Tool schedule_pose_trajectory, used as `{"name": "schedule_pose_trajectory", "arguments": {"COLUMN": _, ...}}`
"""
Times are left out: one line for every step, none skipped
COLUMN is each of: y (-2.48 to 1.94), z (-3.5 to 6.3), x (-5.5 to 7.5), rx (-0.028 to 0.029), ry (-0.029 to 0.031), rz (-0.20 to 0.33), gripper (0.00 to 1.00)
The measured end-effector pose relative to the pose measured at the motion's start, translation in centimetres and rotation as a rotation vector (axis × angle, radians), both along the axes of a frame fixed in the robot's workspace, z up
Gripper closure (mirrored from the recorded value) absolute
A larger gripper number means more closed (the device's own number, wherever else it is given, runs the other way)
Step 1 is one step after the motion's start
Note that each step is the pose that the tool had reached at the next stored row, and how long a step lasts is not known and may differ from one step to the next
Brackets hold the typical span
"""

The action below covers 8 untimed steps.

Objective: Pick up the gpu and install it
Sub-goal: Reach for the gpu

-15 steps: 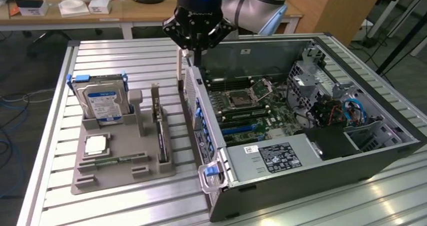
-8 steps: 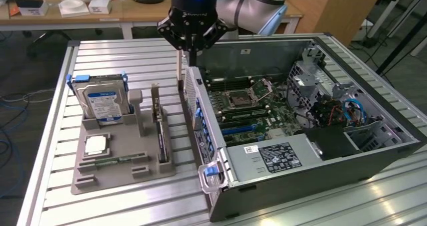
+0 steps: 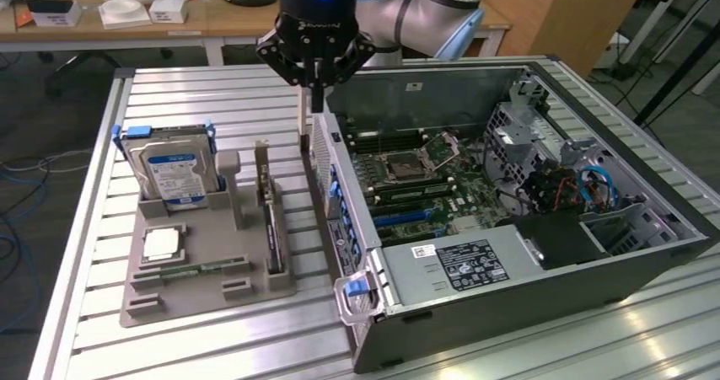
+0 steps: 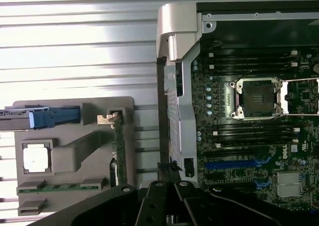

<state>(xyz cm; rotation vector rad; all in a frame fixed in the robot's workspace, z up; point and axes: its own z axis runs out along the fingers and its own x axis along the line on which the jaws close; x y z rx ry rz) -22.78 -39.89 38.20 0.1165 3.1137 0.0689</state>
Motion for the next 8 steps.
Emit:
{"name": "schedule_pose_trajectory", "arguments": {"y": 0.00, "z": -0.01, "x": -0.10, "rx": 0.0000, "ry": -0.0001, "rz": 0.000, "gripper": 0.89}}
{"name": "schedule_pose_trajectory", "arguments": {"y": 0.00, "z": -0.02, "x": -0.20, "rx": 0.0000, "ry": 0.0001, "rz": 0.000, "gripper": 0.89}}
{"name": "schedule_pose_trajectory", "arguments": {"y": 0.00, "z": -0.03, "x": -0.31, "rx": -0.0001, "ry": 0.0000, "rz": 0.000, "gripper": 0.89}}
{"name": "schedule_pose_trajectory", "arguments": {"y": 0.00, "z": -0.05, "x": -0.41, "rx": 0.0000, "ry": 0.0000, "rz": 0.000, "gripper": 0.89}}
{"name": "schedule_pose_trajectory", "arguments": {"y": 0.00, "z": -0.06, "x": -0.51, "rx": 0.0000, "ry": 0.0000, "rz": 0.000, "gripper": 0.89}}
{"name": "schedule_pose_trajectory", "arguments": {"y": 0.00, "z": -0.07, "x": -0.63, "rx": 0.0000, "ry": 0.0000, "rz": 0.000, "gripper": 0.89}}
{"name": "schedule_pose_trajectory", "arguments": {"y": 0.00, "z": -0.09, "x": -0.73, "rx": 0.0000, "ry": 0.0001, "rz": 0.000, "gripper": 0.89}}
{"name": "schedule_pose_trajectory", "arguments": {"y": 0.00, "z": -0.10, "x": -0.83, "rx": 0.0000, "ry": 0.0001, "rz": 0.000, "gripper": 0.89}}
